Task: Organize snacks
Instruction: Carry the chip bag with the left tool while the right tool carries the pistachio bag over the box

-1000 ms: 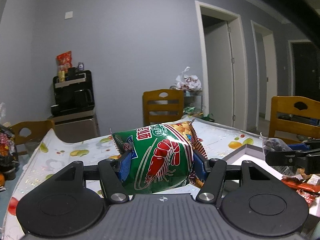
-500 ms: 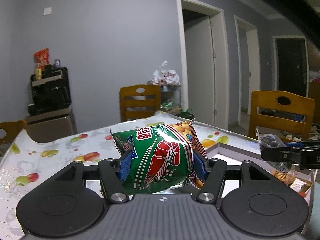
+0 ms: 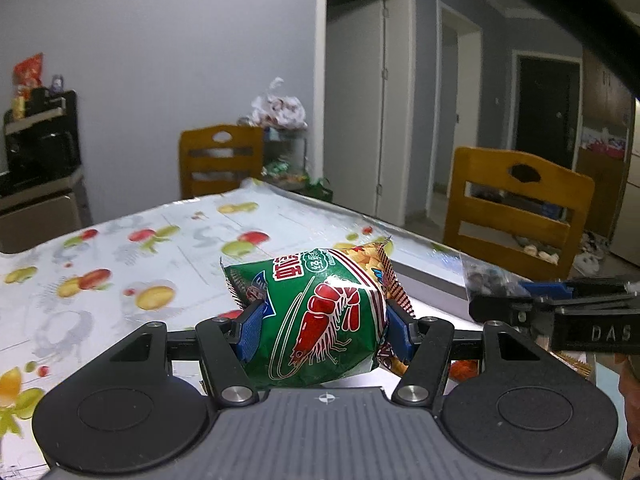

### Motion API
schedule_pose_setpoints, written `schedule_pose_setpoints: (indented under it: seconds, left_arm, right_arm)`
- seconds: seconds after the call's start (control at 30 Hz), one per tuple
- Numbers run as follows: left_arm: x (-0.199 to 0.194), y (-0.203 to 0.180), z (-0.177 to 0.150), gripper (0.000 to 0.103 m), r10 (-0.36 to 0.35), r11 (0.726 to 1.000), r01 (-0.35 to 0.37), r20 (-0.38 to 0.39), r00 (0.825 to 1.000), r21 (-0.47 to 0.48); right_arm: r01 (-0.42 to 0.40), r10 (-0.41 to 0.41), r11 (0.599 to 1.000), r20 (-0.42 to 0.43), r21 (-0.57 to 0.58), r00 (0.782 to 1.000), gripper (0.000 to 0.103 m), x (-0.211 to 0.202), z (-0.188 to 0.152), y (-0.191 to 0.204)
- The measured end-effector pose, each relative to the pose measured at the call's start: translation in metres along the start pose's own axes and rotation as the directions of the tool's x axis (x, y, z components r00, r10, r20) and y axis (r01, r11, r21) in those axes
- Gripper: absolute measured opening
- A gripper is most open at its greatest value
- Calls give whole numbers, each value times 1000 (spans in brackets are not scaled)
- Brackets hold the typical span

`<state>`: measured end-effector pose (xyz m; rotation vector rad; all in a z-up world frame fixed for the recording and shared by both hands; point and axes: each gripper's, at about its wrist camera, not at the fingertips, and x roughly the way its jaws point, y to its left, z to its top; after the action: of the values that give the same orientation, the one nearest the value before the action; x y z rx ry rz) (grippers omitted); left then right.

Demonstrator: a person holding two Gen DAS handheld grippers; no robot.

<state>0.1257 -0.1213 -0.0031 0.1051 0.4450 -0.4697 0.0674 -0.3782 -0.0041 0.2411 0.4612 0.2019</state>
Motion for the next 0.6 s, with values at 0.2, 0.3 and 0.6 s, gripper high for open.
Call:
schedule_pose_setpoints:
  seconds: [0.2,0.3,0.6]
  left_arm:
    - [26,-12,2,62,-4,998,6,-24,1000,62]
    - [41,-15,1,62,-14,997,17,-43,999,78]
    - [79,-31,10,62,-70,982,76,-39,997,172]
  right_arm:
    - [71,-71,997,-20,8,997,56,15,3,-14]
    - [96,-95,995,-33,18,995,56,24,3,-21]
    - [126,-129,991,-68,-51,989,56,41,0,-20]
